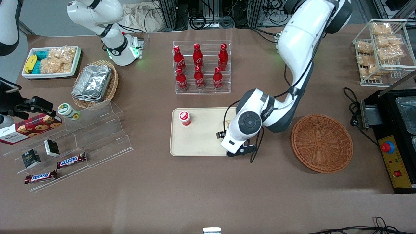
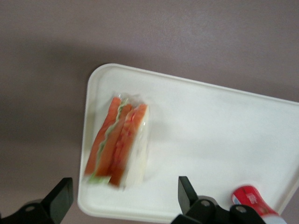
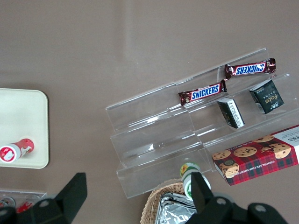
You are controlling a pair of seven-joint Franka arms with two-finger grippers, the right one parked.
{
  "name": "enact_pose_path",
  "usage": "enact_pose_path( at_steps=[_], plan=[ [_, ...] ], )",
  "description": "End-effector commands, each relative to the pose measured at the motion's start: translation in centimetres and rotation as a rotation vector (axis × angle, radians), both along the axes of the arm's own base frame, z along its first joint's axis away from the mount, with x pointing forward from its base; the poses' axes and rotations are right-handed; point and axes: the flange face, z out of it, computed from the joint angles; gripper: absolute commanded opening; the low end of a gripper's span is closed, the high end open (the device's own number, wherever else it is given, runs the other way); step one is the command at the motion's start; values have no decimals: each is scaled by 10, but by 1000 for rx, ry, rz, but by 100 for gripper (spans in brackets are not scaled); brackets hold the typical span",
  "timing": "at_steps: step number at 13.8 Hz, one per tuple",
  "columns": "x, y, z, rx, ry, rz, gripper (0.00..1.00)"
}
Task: Place sandwich from basket to tray
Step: 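Lower the sandwich onto the tray and open the left gripper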
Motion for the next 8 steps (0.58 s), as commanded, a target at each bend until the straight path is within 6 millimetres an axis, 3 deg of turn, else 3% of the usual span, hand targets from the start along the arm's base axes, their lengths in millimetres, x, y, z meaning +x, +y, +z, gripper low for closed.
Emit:
enact_pose_path(
  at_steps=[1,2,5,8],
  plan=[
    [6,30,64,50,-57,14,100],
    [4,39,85,67,-69,7,100],
    [12,104,151,137,-99,5,100],
    [5,172,203,159,-61,-69,100]
  ],
)
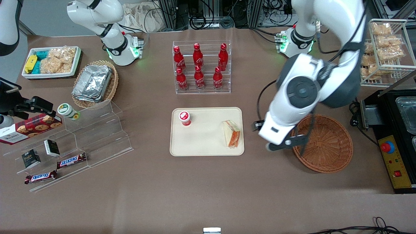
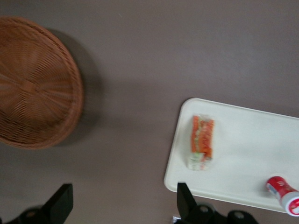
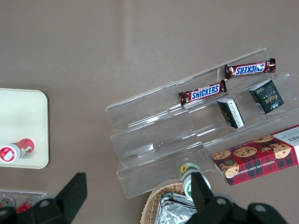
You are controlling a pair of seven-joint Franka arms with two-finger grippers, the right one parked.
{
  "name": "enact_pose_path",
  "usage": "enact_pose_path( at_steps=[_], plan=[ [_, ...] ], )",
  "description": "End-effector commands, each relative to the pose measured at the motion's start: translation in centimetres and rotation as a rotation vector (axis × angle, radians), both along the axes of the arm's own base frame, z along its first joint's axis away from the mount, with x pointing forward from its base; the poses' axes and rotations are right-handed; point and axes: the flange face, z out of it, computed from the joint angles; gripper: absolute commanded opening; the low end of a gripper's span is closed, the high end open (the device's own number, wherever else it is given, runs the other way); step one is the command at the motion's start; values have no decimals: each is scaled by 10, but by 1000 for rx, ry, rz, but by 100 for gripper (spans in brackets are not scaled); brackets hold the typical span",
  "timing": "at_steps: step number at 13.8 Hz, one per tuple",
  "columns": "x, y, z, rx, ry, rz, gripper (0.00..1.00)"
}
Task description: Place sandwich from basket to tray
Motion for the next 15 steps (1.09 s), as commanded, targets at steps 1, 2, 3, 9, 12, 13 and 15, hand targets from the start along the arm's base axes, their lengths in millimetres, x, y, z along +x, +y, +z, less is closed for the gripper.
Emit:
enact_pose_path(
  at_steps=[1,2,3,9,12,13,15],
  plan=[
    [-10,65,45,20,20,-39,100],
    [-13,83,55,19,20,-63,100],
    [-15,104,65,16,14,-88,100],
    [-21,215,114,-7,-47,-255,100],
    [-27,235,136,-4,-83,-262,100],
    [-30,237,139,-1,-82,-271,100],
    [-38,250,150,0,-94,-250,100]
  ],
)
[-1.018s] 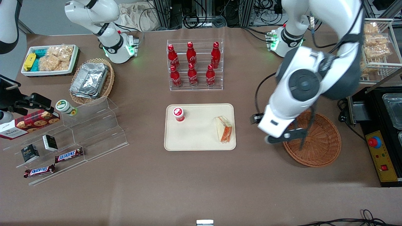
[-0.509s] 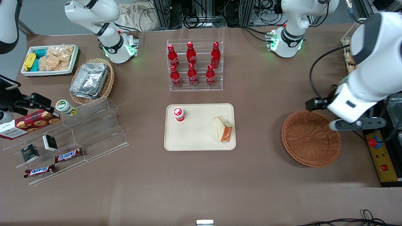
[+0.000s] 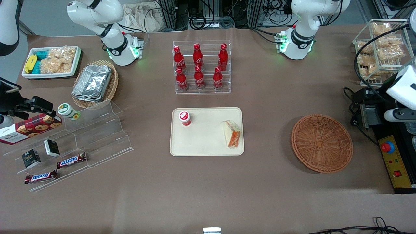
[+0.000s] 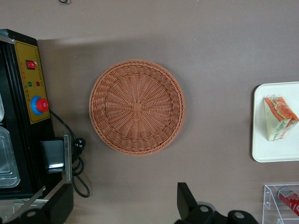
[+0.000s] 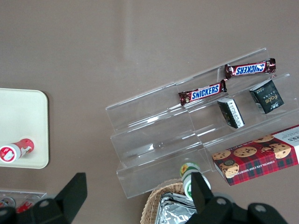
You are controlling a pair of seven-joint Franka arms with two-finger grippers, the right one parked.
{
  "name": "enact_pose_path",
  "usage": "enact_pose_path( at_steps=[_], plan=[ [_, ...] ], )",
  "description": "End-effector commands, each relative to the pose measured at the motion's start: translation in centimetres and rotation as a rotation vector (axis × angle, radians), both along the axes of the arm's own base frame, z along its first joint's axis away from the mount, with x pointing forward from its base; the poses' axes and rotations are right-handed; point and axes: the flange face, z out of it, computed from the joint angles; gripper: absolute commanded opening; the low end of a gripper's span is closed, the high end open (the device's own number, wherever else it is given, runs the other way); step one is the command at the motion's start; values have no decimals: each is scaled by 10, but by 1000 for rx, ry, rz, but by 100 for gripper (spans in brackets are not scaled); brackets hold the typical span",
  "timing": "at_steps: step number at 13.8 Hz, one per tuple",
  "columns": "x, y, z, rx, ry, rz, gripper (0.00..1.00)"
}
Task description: Place sandwich from basket to tray
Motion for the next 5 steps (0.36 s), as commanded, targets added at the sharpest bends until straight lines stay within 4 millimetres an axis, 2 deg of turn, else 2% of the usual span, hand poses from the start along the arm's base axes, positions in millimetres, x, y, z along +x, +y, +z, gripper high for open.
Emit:
enact_pose_path(
  at_steps=[1,5],
  plan=[
    [-17,9,14,15,-6,-25,100],
    [-22,10,20,16,-4,-45,100]
  ],
)
